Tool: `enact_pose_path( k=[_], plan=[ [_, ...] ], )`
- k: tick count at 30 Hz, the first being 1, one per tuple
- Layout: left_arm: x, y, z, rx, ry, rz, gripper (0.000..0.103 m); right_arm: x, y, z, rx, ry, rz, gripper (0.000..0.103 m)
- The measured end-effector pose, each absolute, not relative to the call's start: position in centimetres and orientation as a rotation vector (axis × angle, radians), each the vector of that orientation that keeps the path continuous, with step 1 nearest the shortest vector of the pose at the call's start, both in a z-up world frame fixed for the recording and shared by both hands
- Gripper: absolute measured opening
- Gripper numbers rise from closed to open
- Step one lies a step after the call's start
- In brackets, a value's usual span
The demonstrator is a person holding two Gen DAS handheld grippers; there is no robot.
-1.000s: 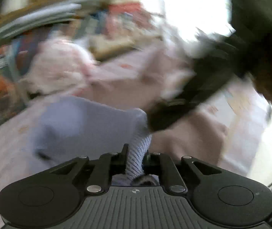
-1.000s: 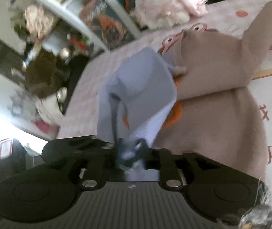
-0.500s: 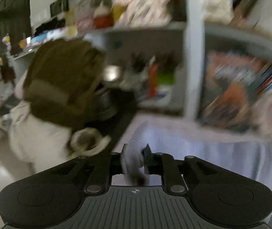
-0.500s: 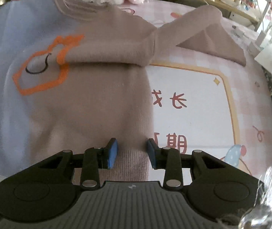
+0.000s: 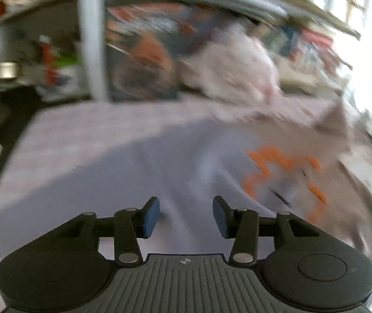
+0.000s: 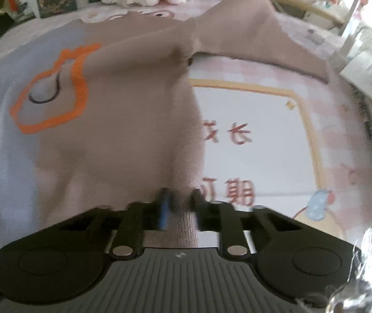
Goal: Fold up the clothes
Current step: 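Hold the sweater hem with both tools and drag it to straighten the body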
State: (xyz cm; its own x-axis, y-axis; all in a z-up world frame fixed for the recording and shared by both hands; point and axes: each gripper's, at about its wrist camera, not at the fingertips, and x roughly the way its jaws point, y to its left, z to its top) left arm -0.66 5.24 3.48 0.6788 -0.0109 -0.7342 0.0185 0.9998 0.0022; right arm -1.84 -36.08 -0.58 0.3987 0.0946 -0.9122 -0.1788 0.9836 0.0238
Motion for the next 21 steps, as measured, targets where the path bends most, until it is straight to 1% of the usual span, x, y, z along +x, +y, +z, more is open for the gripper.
enact_pose_path(
  k=[3, 6, 10, 14, 19, 21],
  plan=[
    [-1.8, 2.2, 2.5, 0.009, 0.84, -0.143, 0.046, -2.7, -35.1, 0.2, -0.039, 1.181, 0.261, 0.009],
    [-3.0, -0.8, 1.5, 0.008, 0.853, -0.269, 0.046, -4.3, -33.8, 1.7, 0.053, 1.161, 0.444, 0.009],
    [-2.8, 0.7, 0.6, -0.009, 0.893, -0.187, 0.046, -4.8, -33.8, 1.2, 0.011, 1.17, 0.361, 0.009],
    [-3.0, 1.7, -0.1, -0.028, 0.914, -0.156, 0.046, -4.8, -35.5, 0.4, 0.056, 1.18, 0.287, 0.009],
    [-2.7, 0.8, -1.1, -0.043, 0.948, -0.148, 0.047, -4.5, -37.0, -0.4, 0.089, 1.17, 0.215, 0.009],
    [-2.6, 0.4, -1.3, -0.035, 0.944, -0.129, 0.044, -4.3, -37.4, -0.5, 0.102, 1.158, 0.203, 0.009]
  ],
)
